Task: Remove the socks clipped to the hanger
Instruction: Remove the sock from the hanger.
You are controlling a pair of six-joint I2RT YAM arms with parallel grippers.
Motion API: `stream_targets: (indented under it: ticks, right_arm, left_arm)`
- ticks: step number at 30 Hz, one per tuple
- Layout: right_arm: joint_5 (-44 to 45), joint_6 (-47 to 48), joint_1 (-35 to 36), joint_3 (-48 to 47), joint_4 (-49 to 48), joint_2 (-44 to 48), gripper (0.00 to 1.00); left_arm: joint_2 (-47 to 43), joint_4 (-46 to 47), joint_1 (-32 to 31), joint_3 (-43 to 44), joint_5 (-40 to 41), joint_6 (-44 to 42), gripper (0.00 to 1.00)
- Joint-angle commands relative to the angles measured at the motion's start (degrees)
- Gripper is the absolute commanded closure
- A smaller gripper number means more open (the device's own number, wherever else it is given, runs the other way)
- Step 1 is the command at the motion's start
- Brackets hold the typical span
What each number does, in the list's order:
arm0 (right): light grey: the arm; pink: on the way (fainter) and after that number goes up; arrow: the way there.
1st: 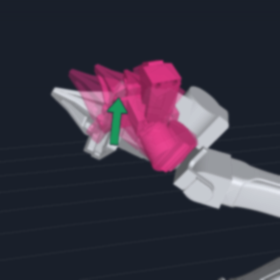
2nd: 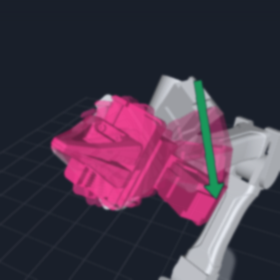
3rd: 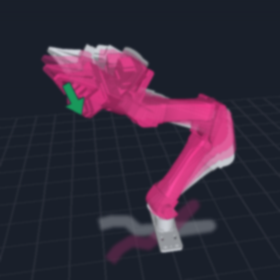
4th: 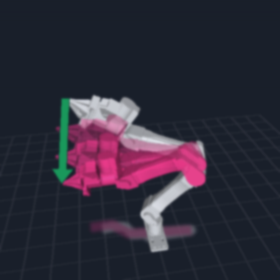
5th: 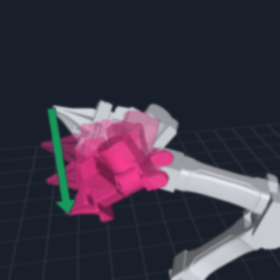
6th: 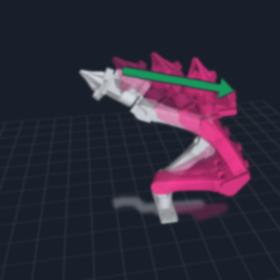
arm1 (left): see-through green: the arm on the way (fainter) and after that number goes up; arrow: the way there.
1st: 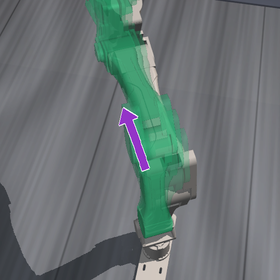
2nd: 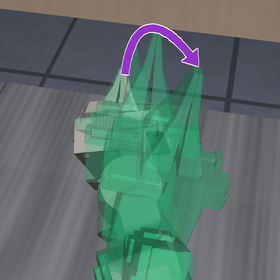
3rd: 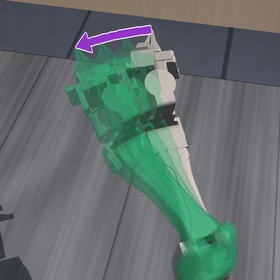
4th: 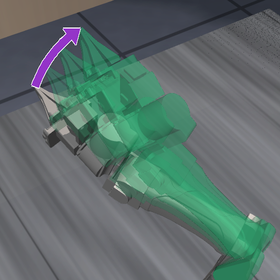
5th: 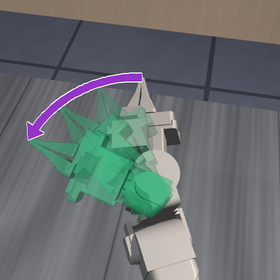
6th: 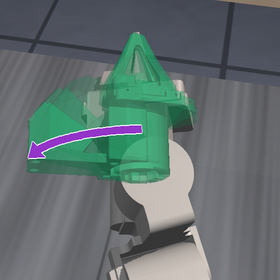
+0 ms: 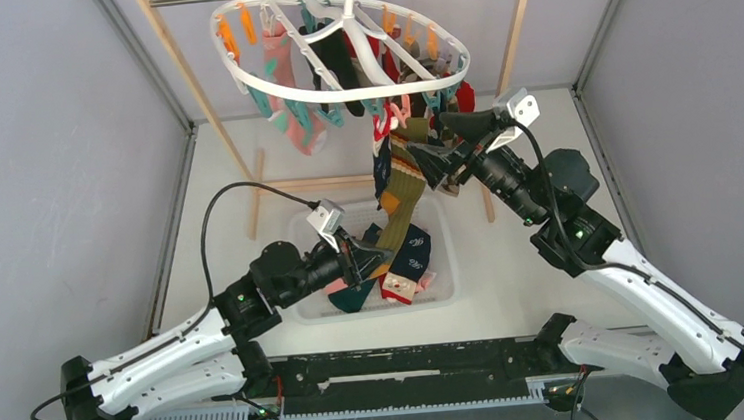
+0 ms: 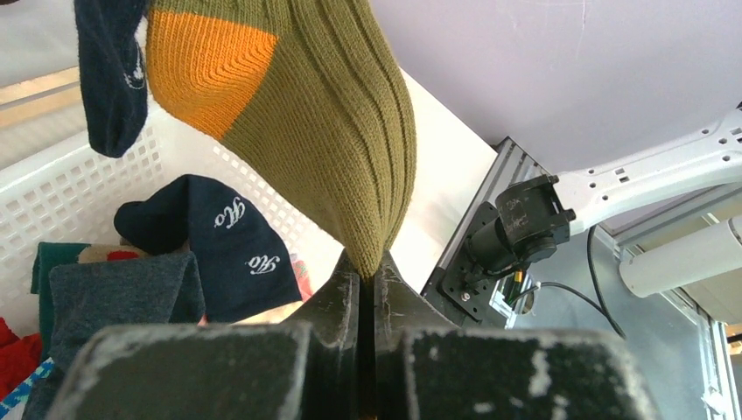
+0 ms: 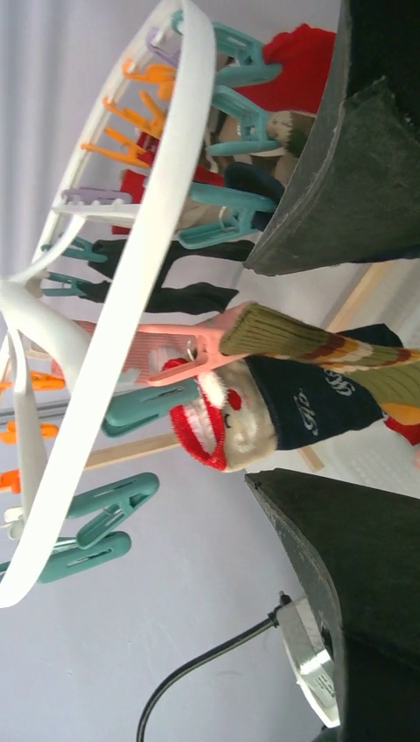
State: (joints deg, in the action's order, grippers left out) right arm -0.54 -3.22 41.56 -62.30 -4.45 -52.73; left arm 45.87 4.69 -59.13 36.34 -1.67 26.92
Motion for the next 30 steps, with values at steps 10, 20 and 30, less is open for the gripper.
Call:
stream_targets:
  ticks: [10,20,30]
  right_arm:
    - [0.54,3.06,-0.75,-5.74,-9.00,-6.10,0.16]
    - [2.42,3.06,-1.04,-7.75,-11.07,-10.11,0.19]
    - [3.13,3.07,-1.65,-9.02,-12.24,-12.25,0.24]
  left_arm:
    - [-1.18,0.00,-0.19,4.16,0.99,-0.92,0.99]
    - [-1.30,-1.32,-0.20,4.79,1.48,-1.45,0.99]
    - [-1.13,-1.76,-0.20,4.79,1.54,-1.86,0.99]
